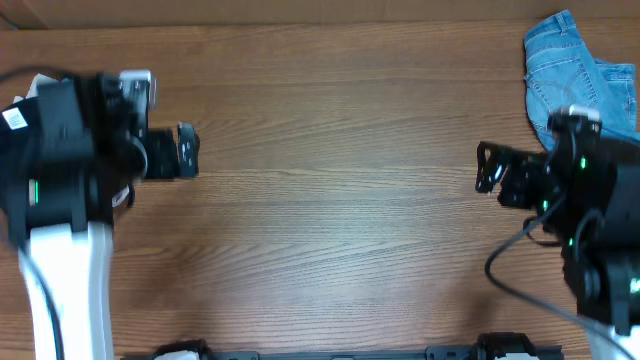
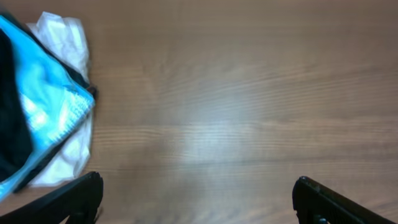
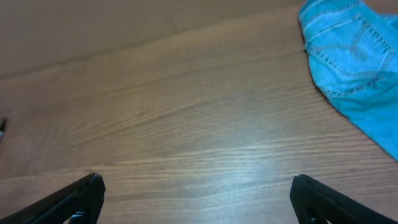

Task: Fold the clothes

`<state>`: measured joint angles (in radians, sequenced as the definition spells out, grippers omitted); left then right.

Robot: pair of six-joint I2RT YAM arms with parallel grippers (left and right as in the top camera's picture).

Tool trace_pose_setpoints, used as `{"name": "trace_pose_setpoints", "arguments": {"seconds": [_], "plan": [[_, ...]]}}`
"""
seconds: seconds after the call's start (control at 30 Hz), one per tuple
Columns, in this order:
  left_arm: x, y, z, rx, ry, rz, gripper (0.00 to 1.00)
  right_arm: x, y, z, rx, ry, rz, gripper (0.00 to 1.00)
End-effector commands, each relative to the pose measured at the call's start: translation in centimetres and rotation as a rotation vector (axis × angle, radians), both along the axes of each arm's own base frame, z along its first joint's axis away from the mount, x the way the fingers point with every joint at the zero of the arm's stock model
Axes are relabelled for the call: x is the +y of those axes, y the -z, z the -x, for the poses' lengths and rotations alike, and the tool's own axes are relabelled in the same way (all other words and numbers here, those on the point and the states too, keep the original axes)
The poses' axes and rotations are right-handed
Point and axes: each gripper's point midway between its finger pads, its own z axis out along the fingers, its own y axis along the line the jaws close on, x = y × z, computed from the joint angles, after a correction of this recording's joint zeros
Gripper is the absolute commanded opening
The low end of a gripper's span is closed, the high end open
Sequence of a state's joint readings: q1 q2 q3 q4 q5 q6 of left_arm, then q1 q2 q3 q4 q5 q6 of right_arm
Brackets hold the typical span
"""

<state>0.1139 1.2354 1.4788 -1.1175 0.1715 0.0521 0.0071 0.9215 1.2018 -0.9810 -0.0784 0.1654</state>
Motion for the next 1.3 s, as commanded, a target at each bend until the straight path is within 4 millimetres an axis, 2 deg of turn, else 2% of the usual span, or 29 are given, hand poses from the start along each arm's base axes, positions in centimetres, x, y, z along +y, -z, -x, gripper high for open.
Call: {"name": "trace_pose_setpoints", "arguments": {"seconds": [0.0,0.13,0.27,0.57,0.73,1.07,1.27], "plan": [[0.5,-0.1,4.0,-0.127,-0.056,-0.048,1.00,-0.3,1.5,1.3,-0.038,0.020,-0.006,1.00],[2.1,0.6,7.5,-0.250,-0.177,-0.097,1.00,-0.3,3.0,2.8,-0.052,0.019,-0.006,1.00],[1.8,1.3,9.6,-0.296,-0.178,-0.097,1.00,-0.1,5.0,3.8,0.033,0.012,-0.011,1.00],[1.4,5.8,13.6,-0.071,-0.169,-0.093,1.00,0.0,6.3,3.8,0.097,0.008,-0.013,1.00],[1.3,6.7,14.6,-0.019,-0.167,-0.091,1.00,0.0,6.7,3.6,0.116,0.008,-0.013,1.00],[1.3,6.7,14.6,-0.018,-0.167,-0.091,1.00,0.0,7.6,3.1,0.156,0.009,-0.013,1.00],[1.3,6.7,14.6,-0.018,-0.167,-0.091,1.00,-0.5,6.2,3.1,0.067,0.002,0.038,1.00]]}}
